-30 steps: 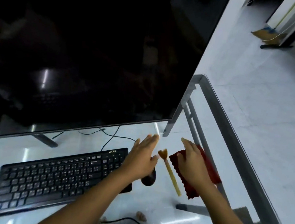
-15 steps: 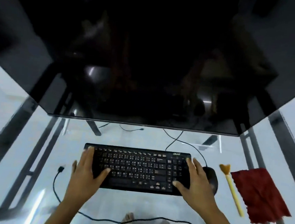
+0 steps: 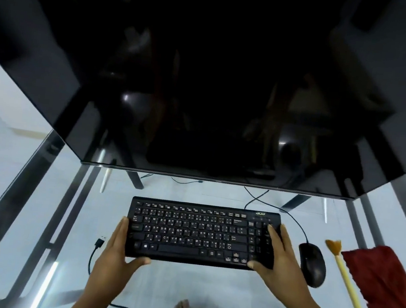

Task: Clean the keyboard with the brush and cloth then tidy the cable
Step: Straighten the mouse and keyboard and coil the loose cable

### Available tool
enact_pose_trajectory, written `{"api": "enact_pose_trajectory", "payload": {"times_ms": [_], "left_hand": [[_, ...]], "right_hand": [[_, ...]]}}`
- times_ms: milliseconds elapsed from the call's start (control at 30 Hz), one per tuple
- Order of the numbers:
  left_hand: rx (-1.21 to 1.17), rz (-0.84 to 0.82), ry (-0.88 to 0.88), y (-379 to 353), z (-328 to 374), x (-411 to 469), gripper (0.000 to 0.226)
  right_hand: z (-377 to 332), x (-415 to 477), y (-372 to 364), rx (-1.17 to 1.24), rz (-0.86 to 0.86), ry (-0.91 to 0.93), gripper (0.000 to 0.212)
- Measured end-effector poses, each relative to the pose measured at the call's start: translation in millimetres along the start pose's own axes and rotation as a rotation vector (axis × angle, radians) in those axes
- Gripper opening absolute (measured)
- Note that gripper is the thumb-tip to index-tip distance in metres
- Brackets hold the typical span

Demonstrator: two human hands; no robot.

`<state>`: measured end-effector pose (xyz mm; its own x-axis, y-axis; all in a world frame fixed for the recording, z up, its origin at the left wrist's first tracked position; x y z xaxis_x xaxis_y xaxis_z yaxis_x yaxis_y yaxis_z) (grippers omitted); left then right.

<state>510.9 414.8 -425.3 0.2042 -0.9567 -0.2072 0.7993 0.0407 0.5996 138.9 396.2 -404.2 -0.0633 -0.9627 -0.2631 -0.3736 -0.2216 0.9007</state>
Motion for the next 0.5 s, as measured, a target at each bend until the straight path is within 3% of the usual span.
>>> {"api": "enact_pose_trajectory", "payload": {"times_ms": [367, 500], "left_hand": [[-0.081, 0.081, -0.047, 0.1, 11.1, 37.8, 0.103], [-0.108, 0.096, -0.039, -1.3, 10.1, 40.2, 0.102]], "right_hand": [[-20.4, 15.4, -10.6, 0.02, 0.131, -0.073, 0.104], [-21.4, 17.7, -17.7, 0.035, 0.184, -0.084, 0.093]]}}
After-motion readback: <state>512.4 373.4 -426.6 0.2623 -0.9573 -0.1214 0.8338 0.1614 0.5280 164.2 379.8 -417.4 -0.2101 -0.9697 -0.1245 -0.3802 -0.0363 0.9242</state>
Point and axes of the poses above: each hand's wrist, its own x-axis towards the middle knuckle, its own y-axis out of the back of the hand, z = x × y, the point moved 1 cm from there along x, towards the middle knuckle, and after that the axes turned 14 degrees about -x, right-handed, at the moved point
